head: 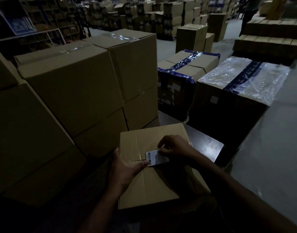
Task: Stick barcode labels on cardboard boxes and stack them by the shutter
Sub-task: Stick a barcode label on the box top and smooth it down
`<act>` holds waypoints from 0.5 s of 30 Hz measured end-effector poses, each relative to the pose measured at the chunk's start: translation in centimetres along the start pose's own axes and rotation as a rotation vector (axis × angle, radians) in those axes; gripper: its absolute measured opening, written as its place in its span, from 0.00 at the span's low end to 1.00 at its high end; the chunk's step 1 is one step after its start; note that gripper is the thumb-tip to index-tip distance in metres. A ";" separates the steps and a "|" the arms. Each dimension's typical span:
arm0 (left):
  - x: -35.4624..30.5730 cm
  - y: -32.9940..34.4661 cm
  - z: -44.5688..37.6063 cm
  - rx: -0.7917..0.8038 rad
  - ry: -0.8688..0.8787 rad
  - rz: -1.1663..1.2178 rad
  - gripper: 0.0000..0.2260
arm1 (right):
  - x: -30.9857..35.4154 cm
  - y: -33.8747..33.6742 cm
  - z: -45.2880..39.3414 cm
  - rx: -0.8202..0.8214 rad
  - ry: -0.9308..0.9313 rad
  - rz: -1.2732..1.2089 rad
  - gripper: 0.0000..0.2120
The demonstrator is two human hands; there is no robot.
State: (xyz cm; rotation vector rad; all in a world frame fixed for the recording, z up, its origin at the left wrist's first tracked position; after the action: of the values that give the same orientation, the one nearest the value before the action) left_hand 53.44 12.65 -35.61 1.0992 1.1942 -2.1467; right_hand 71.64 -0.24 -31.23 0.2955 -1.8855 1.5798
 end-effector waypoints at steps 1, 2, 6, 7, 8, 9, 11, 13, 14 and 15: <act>0.0 0.0 0.0 0.004 -0.002 0.001 0.55 | 0.2 -0.2 0.2 0.008 -0.002 -0.055 0.08; -0.1 0.0 0.0 0.009 0.002 0.000 0.55 | 0.4 -0.3 0.4 0.007 0.001 -0.093 0.07; -0.1 -0.1 0.1 0.008 -0.009 -0.009 0.55 | 0.4 -0.6 1.5 -0.039 0.036 -0.195 0.06; 0.0 -0.2 0.0 0.013 -0.024 -0.002 0.56 | 0.4 -0.5 1.6 -0.049 0.034 -0.220 0.05; 0.1 -0.2 0.0 0.019 -0.034 0.005 0.56 | 0.5 -0.4 1.7 -0.062 0.032 -0.244 0.05; 0.2 -0.2 0.0 0.025 -0.046 0.005 0.56 | 0.6 -0.3 1.8 -0.081 0.033 -0.267 0.04; 0.1 -0.3 0.1 0.042 -0.056 0.010 0.56 | 0.8 -0.2 2.2 -0.147 0.042 -0.334 0.04; 0.3 -0.4 0.1 0.047 -0.080 0.020 0.58 | 0.8 -0.2 3.0 -0.237 0.052 -0.430 0.03; 0.5 -0.5 0.0 0.033 -0.094 0.026 0.59 | 0.8 -0.2 3.6 -0.282 0.071 -0.500 0.03; 0.5 -0.8 0.0 0.015 -0.100 0.030 0.60 | 0.8 -0.3 4.1 -0.326 0.103 -0.588 0.02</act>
State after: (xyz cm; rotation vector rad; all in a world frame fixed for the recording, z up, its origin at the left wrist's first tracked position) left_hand 52.62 13.07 -35.64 0.9973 1.1117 -2.1640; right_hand 69.85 -4.04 -30.78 0.5502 -1.7279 0.8697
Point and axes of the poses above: each hand's wrist, its own z-axis away from the middle knuckle, its own y-axis out of the palm, x = y × z, the point moved 6 cm from there along -z, towards the middle knuckle, and after that the axes turned 15 degrees about -y, right-handed, at the moved point
